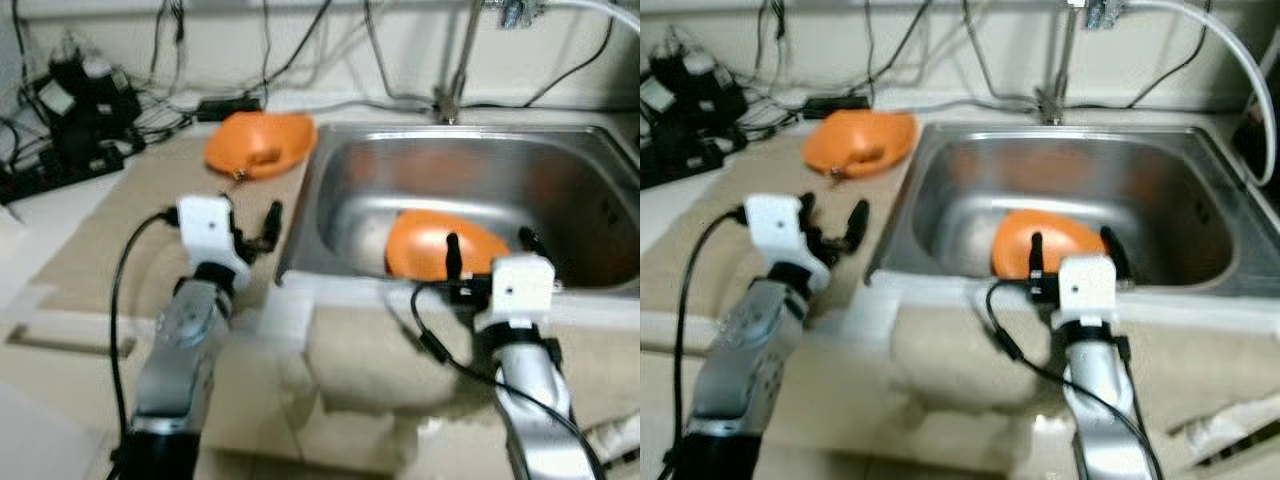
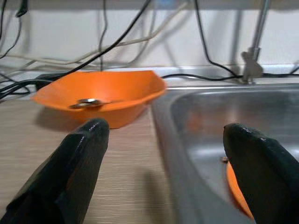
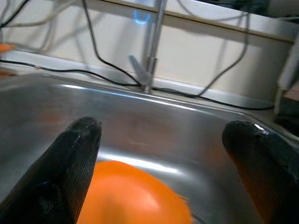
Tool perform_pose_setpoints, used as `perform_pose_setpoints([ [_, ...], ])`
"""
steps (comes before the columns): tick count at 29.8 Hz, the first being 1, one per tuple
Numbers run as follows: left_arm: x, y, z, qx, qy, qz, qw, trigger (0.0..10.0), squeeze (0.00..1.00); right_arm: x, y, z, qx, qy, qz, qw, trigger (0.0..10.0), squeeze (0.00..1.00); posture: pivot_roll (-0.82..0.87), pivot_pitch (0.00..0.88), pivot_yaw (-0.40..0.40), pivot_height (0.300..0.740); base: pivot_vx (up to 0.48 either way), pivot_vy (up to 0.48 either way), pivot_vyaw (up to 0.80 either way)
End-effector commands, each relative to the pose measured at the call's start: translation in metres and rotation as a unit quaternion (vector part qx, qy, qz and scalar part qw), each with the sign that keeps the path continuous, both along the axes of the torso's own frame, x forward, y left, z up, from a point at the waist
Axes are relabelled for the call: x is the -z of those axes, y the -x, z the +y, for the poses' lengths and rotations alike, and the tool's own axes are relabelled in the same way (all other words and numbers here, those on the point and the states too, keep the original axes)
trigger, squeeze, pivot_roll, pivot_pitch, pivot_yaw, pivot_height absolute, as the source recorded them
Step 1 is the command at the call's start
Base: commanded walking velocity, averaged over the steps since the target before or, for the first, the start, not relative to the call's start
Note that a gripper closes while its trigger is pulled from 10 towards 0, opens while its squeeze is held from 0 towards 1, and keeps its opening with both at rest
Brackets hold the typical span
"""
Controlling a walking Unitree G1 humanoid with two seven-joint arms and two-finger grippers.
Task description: Kitchen organization
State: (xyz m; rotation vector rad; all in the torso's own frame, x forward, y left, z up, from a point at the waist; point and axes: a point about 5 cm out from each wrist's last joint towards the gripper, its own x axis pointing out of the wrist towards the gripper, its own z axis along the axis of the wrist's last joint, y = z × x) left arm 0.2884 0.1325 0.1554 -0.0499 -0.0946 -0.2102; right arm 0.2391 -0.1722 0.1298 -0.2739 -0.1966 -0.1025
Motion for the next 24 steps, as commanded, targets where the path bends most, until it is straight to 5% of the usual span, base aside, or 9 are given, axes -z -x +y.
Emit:
perform_pose_setpoints([
  [1,-0.0035,-0.0014,0.0067,-0.012,-0.009,-0.007,1.0,10.0,0.0,0.0042,0.0004,0.0034,-0.002,0.0,0.011,1.0,10.0,0.0,-0.04,0.0,0.091,0.736,0.0,0.0,0.0],
  [8,-0.0041,-0.0034,0.0066,-0.011,-0.016,-0.006,1.0,10.0,0.0,0.0043,-0.0001,0.0045,-0.003,0.0,0.011,1.0,10.0,0.0,-0.04,0.0,0.095,0.736,0.0,0.0,0.0],
  [24,-0.0078,-0.0039,0.0037,-0.005,-0.015,-0.018,1.0,10.0,0.0,0.0075,-0.0016,0.0055,-0.005,0.001,0.015,1.0,10.0,0.0,-0.04,0.0,0.093,0.736,0.401,0.0,0.0],
])
